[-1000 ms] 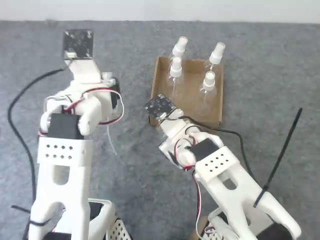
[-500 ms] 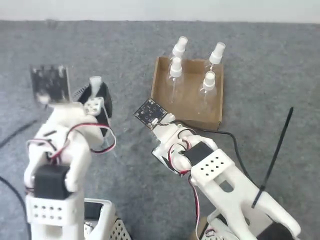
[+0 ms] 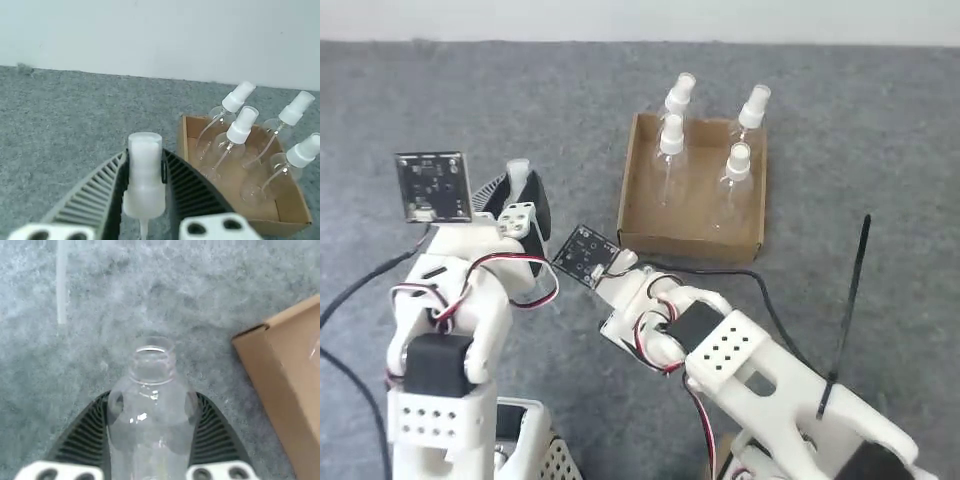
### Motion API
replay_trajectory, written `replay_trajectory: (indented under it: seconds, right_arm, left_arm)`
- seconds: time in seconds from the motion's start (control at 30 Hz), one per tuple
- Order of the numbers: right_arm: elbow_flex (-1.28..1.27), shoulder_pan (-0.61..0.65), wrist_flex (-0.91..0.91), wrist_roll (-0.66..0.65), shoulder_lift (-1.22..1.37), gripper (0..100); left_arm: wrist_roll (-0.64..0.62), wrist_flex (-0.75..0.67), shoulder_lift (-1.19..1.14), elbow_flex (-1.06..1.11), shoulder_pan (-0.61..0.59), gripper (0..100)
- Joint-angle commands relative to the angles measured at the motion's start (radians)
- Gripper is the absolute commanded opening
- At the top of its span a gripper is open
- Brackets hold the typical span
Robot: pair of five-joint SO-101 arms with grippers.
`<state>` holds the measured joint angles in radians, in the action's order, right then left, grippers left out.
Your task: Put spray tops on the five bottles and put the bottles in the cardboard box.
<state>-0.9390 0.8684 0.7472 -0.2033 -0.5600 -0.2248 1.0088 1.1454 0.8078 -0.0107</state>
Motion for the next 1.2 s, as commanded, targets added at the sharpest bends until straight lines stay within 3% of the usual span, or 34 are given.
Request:
replay_trajectory:
  seconds: [0.0, 0.27, 0.37, 0.6, 0.93, 1.17]
  right_arm:
    - [0.054, -0.008, -0.133, 0.003, -0.038, 0.6]
    - [-0.112, -0.008, -0.470, 0.006, -0.044, 0.6]
    - [-0.169, -0.007, -0.527, 0.008, -0.050, 0.6]
    - [-0.242, 0.053, -0.587, 0.005, -0.050, 0.6]
    - [-0.244, 0.068, -0.582, 0.005, -0.050, 0.6]
    - [-0.244, 0.045, -0.588, 0.008, -0.050, 0.6]
  left_arm:
    - [0.002, -0.026, 0.026, -0.010, -0.008, 1]
    - [-0.005, -0.026, 0.026, -0.114, -0.018, 1]
    - [-0.081, -0.029, 0.026, -0.157, -0.074, 1]
    - [-0.218, -0.051, 0.025, -0.166, -0.137, 1]
    - [-0.215, -0.224, 0.025, 0.045, -0.137, 1]
    - [-0.215, -0.172, 0.025, 0.047, -0.118, 1]
